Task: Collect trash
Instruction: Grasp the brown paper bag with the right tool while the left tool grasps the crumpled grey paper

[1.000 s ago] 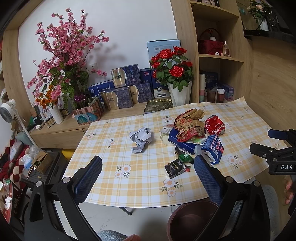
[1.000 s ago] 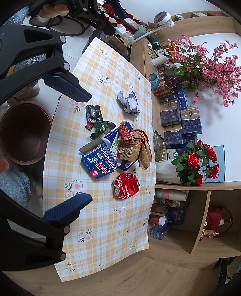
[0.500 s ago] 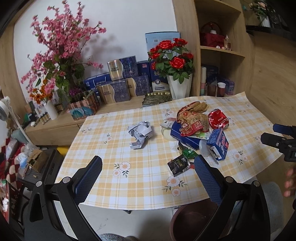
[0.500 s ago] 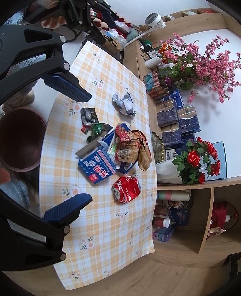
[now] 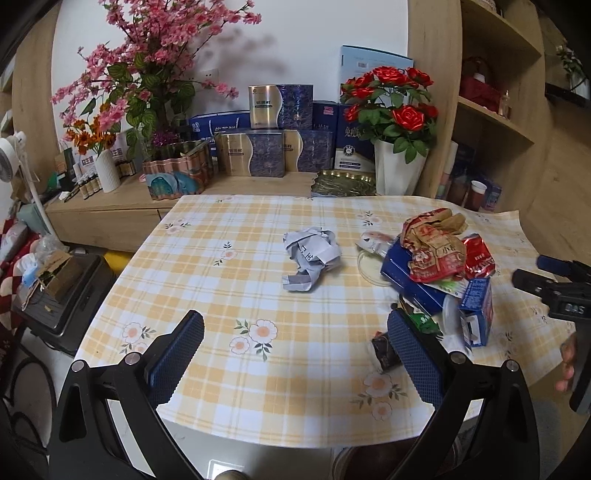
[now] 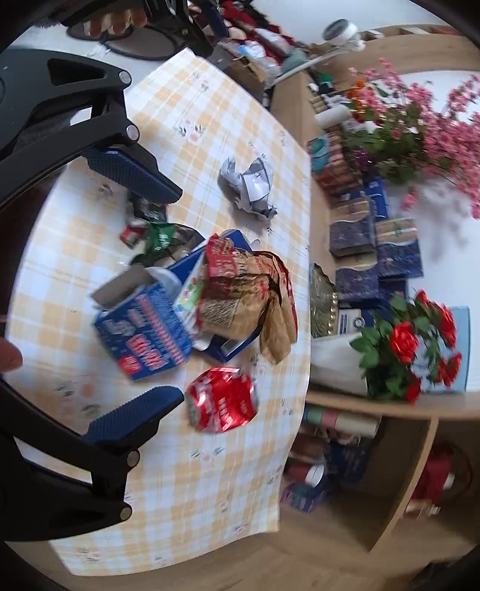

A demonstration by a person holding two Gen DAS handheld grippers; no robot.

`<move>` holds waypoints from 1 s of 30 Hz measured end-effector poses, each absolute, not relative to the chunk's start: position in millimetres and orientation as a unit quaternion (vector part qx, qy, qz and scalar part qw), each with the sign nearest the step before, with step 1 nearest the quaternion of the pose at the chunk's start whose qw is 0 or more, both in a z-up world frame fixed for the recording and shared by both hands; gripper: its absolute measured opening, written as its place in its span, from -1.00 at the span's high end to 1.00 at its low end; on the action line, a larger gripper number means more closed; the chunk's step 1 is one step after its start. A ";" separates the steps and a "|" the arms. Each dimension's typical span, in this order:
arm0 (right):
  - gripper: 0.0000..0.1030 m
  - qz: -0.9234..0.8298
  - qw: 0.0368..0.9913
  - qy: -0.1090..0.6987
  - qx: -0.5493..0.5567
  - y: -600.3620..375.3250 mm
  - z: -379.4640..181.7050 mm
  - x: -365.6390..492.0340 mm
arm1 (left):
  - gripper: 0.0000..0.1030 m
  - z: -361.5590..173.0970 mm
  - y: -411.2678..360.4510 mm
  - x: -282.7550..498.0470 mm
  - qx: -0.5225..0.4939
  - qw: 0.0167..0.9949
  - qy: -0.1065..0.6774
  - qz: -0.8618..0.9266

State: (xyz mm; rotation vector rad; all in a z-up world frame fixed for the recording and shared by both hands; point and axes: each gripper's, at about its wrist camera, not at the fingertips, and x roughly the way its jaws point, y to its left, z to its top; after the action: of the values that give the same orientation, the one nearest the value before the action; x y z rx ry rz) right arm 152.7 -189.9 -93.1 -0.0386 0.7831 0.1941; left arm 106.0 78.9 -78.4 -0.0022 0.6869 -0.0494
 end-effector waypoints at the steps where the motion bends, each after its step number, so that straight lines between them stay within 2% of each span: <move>1: -0.89 0.096 0.919 0.383 -0.026 -185.0 -95.8 163.5 | -0.89 -81.4 82.3 110.8 -0.005 0.941 0.337 -0.022; 8: -0.89 0.079 0.903 0.421 -0.047 -158.5 -128.4 260.1 | -0.89 -101.0 97.8 139.4 -0.039 0.933 0.358 -0.019; 12: -0.89 0.035 0.890 0.453 -0.021 -160.3 -149.3 298.5 | -0.89 -111.9 100.9 147.6 -0.047 0.927 0.372 -0.014; 18: -0.90 0.035 0.880 0.474 -0.001 -161.8 -162.6 311.4 | -0.89 -126.1 107.8 158.9 -0.087 0.911 0.401 -0.033; 21: -0.62 0.061 0.886 0.460 0.001 -162.2 -153.2 305.0 | -0.89 -135.5 110.8 164.4 -0.107 0.900 0.420 -0.042; 22: -0.37 0.068 0.890 0.451 0.004 -163.4 -149.1 301.9 | -0.89 -137.9 113.8 165.5 -0.121 0.899 0.418 -0.048; 23: -0.20 0.077 0.893 0.444 0.007 -164.3 -144.8 298.1 | -0.89 -140.1 116.7 167.3 -0.136 0.898 0.415 -0.054; 24: -0.17 0.079 0.895 0.438 0.007 -165.5 -141.2 294.2 | -0.89 -142.4 119.1 169.9 -0.152 0.895 0.416 -0.059; 26: 0.10 0.089 0.900 0.426 0.013 -167.5 -135.5 287.7 | -0.89 -148.8 123.5 181.0 -0.187 0.884 0.424 -0.071; 30: 0.21 0.105 0.910 0.400 0.023 -173.6 -124.8 274.5 | -0.85 -155.4 127.8 210.1 -0.240 0.870 0.421 -0.088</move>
State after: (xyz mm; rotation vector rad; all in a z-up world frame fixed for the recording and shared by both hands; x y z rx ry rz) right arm 274.5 -173.6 -124.8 0.0471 0.8239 0.2163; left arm 210.1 127.8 -155.5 -0.5022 0.8794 -0.1841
